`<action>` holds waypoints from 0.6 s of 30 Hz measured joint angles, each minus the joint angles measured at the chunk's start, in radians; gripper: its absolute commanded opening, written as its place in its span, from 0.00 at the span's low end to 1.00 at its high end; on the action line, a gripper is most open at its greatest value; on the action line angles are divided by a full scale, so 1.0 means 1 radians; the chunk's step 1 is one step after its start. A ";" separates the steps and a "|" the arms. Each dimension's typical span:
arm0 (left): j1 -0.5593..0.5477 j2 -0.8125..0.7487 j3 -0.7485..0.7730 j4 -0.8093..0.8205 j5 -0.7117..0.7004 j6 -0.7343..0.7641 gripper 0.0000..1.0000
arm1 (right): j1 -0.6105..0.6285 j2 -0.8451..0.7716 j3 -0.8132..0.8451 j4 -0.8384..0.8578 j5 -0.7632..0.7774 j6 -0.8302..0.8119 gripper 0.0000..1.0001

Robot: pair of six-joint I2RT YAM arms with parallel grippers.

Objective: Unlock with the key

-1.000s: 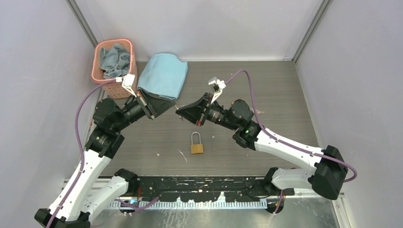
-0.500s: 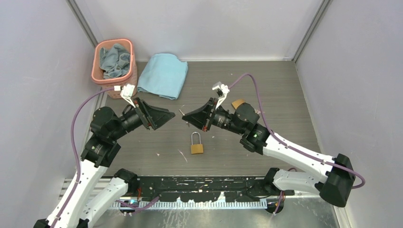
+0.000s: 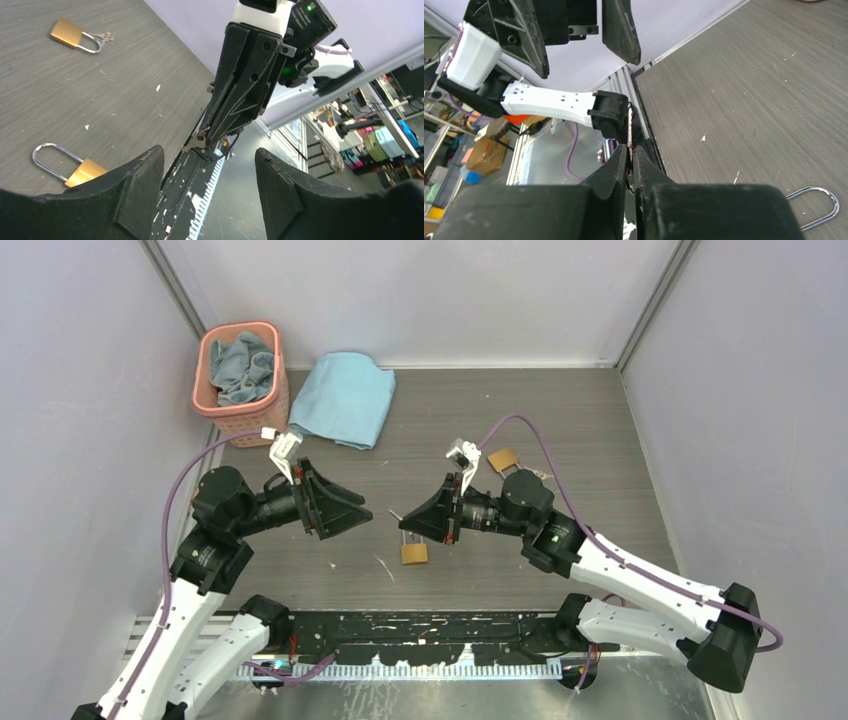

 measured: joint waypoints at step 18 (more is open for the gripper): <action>-0.019 0.116 -0.100 0.109 0.161 -0.051 0.61 | 0.000 -0.034 -0.040 -0.040 -0.116 0.002 0.01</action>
